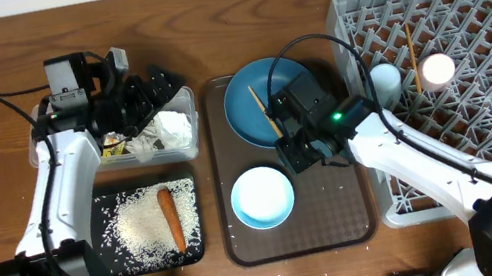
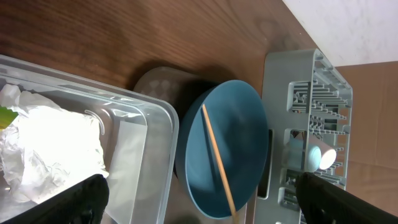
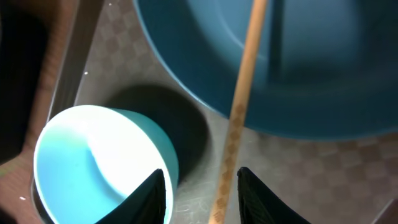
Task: Sort waste into correct bins and load items into the dishwasher rack
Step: 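Grasp the second chopstick on the blue plate with the right gripper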
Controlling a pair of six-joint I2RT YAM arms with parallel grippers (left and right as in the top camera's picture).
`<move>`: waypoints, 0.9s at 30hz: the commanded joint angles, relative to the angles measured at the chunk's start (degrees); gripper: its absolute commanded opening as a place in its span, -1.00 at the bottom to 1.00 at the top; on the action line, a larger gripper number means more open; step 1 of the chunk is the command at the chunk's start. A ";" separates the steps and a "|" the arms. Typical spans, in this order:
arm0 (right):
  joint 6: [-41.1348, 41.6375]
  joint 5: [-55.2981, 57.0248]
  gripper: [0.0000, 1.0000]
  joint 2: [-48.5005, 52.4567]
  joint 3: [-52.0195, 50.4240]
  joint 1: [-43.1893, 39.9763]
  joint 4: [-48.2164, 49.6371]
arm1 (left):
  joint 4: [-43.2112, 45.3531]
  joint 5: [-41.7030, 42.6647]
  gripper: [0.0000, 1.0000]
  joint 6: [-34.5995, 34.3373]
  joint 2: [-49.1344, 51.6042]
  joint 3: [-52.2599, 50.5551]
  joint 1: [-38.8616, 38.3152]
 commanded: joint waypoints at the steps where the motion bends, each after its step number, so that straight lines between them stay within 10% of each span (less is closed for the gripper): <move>1: 0.31 1.57 -0.28 0.57 -1.05 0.55 0.22 | -0.17 0.72 0.96 -0.48 -0.15 0.42 0.24; 27: 0.28 1.57 -0.63 0.57 -3.45 0.92 2.14 | -0.17 0.72 0.96 -0.48 -0.15 0.42 0.24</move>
